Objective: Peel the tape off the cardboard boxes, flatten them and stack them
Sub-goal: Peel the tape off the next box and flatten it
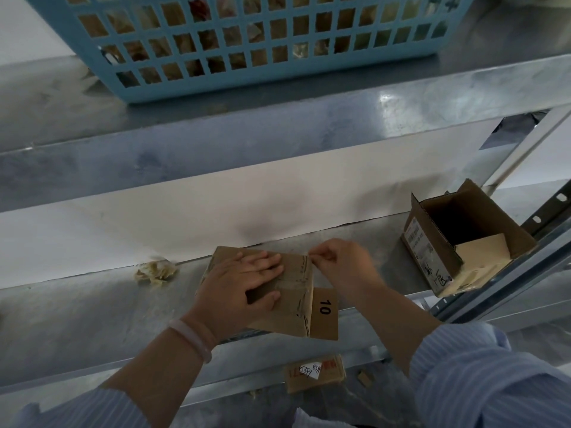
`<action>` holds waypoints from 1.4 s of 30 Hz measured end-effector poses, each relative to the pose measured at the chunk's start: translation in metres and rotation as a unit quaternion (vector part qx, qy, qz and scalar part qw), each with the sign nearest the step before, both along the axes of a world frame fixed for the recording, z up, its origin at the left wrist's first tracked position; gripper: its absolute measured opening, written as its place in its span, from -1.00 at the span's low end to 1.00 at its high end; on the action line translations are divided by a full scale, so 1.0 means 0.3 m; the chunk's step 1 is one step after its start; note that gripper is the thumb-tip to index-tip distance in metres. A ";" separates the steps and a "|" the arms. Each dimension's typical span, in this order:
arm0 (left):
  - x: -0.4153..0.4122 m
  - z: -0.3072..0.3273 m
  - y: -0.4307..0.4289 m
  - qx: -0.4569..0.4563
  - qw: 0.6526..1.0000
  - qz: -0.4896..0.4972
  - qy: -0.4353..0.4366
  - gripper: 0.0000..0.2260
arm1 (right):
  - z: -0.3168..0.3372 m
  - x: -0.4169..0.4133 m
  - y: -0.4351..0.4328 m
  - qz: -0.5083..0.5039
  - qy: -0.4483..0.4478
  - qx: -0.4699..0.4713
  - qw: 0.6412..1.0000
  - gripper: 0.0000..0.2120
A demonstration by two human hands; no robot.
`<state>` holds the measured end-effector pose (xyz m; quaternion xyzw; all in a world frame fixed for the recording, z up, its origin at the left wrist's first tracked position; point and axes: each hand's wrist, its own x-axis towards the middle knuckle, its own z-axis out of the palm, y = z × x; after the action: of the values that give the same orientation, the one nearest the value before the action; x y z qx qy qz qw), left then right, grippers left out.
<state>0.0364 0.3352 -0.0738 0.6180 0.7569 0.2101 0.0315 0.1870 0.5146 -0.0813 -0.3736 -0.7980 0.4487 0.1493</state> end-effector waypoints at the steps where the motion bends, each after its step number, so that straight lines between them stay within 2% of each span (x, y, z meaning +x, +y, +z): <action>1: 0.000 -0.001 -0.001 0.002 1.000 0.000 0.001 -0.56 | -0.005 0.005 0.006 -0.005 0.028 -0.076 0.997 -0.97; 2: 0.000 0.000 0.000 0.003 1.000 0.001 0.003 -0.56 | -0.009 0.009 0.014 -0.014 0.059 -0.172 0.983 -0.95; 4: 0.000 -0.001 -0.001 0.003 1.000 0.000 0.005 -0.56 | -0.014 0.013 0.031 -0.030 0.101 -0.345 0.933 -0.89; 6: 0.000 0.000 -0.001 0.006 1.000 -0.001 0.006 -0.56 | -0.018 0.006 0.043 -0.038 0.114 -0.456 0.882 -0.80; 9: 0.002 0.003 0.001 0.010 1.000 0.001 0.005 -0.56 | -0.017 -0.014 0.042 -0.050 0.090 -0.528 0.843 -0.86; 13: 0.001 0.001 -0.003 0.006 1.000 -0.001 0.009 -0.56 | -0.024 -0.019 0.055 -0.040 0.070 -0.548 0.832 -0.93; 16: 0.001 0.001 -0.001 0.004 1.000 -0.001 0.011 -0.56 | -0.020 -0.019 0.064 -0.019 0.060 -0.521 0.851 -0.98; 20: -0.003 -0.002 0.003 0.006 1.000 -0.002 0.010 -0.56 | -0.019 -0.021 0.059 -0.020 0.042 -0.434 0.900 -0.94; 23: -0.003 -0.001 0.000 0.003 1.000 0.000 0.006 -0.56 | -0.038 -0.019 0.065 -0.044 -0.044 -0.225 0.972 -0.85; 24: -0.001 -0.001 0.000 0.003 1.000 0.001 0.005 -0.56 | -0.043 -0.015 0.073 -0.058 -0.070 -0.159 0.983 -0.80; 26: 0.001 0.000 -0.001 0.006 1.000 0.003 0.007 -0.57 | -0.049 -0.002 0.093 -0.088 -0.077 -0.095 0.989 -0.75; 30: 0.005 0.000 0.003 0.003 1.000 0.010 0.003 -0.56 | -0.041 0.018 0.139 -0.117 -0.067 -0.025 0.991 -0.97; 31: 0.006 0.000 0.005 0.003 1.000 0.011 0.000 -0.56 | -0.038 0.019 0.149 -0.118 -0.064 -0.015 0.991 -0.94; 37: 0.035 0.000 0.028 0.028 0.998 0.053 -0.016 -0.58 | -0.026 0.020 0.148 -0.107 -0.021 -0.011 0.994 -0.72; 42: 0.064 0.033 0.054 0.027 0.997 0.072 0.027 -0.60 | -0.031 0.012 0.135 -0.061 -0.060 0.009 0.996 -0.81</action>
<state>0.0555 0.3514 -0.0640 0.5684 0.7939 0.2149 -0.0209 0.1906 0.5552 -0.0907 -0.4463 -0.7855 0.4082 0.1311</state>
